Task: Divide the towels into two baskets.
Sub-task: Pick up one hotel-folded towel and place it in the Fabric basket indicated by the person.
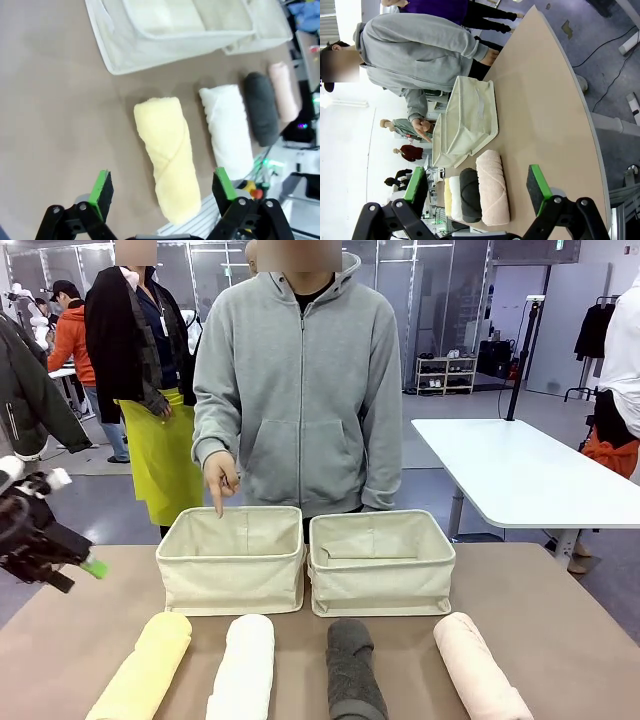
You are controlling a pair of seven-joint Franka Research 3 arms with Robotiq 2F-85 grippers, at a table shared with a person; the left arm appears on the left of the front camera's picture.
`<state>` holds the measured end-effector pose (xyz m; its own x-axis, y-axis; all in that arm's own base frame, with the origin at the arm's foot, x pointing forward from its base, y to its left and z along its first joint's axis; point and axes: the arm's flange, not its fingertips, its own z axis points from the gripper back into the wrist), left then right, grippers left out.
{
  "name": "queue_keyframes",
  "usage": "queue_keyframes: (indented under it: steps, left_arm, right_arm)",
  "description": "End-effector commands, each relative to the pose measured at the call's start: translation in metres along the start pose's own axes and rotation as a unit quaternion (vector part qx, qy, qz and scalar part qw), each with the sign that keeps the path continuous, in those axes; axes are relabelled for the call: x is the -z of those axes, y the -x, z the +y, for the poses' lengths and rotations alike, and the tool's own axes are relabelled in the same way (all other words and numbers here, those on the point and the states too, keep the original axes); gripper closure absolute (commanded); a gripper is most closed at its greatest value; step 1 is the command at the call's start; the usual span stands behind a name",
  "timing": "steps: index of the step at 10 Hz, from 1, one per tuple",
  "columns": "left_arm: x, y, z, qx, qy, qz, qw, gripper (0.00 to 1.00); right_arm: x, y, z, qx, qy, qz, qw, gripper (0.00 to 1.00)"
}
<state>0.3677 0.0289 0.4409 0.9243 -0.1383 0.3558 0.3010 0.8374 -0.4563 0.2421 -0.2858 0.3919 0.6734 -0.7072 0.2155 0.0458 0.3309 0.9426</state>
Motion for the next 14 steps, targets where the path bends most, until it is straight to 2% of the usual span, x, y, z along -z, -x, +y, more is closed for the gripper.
queue_keyframes:
  steps: [1,4,8,10,14]
  left_arm:
    - [0.038,0.046,-0.018,0.004,-0.059,0.040,0.997,0.00]
    - [0.077,0.040,-0.029,0.007,-0.097,0.070,0.993,0.00]
    - [0.121,0.046,-0.027,-0.020,-0.134,0.096,0.986,0.00]
    - [0.141,0.049,-0.030,-0.041,-0.127,0.103,0.986,0.00]
    - [0.158,0.058,-0.035,-0.039,-0.108,0.128,0.985,0.00]
  right_arm:
    - [-0.002,0.002,0.003,0.003,-0.008,-0.004,1.000,0.00]
    - [-0.002,0.002,0.003,0.003,-0.008,-0.004,1.000,0.00]
    - [-0.002,0.002,0.003,0.003,-0.008,-0.004,1.000,0.00]
    - [-0.002,0.002,0.003,0.003,-0.008,-0.004,1.000,0.00]
    - [-0.002,0.002,0.003,0.003,-0.008,-0.004,1.000,0.00]
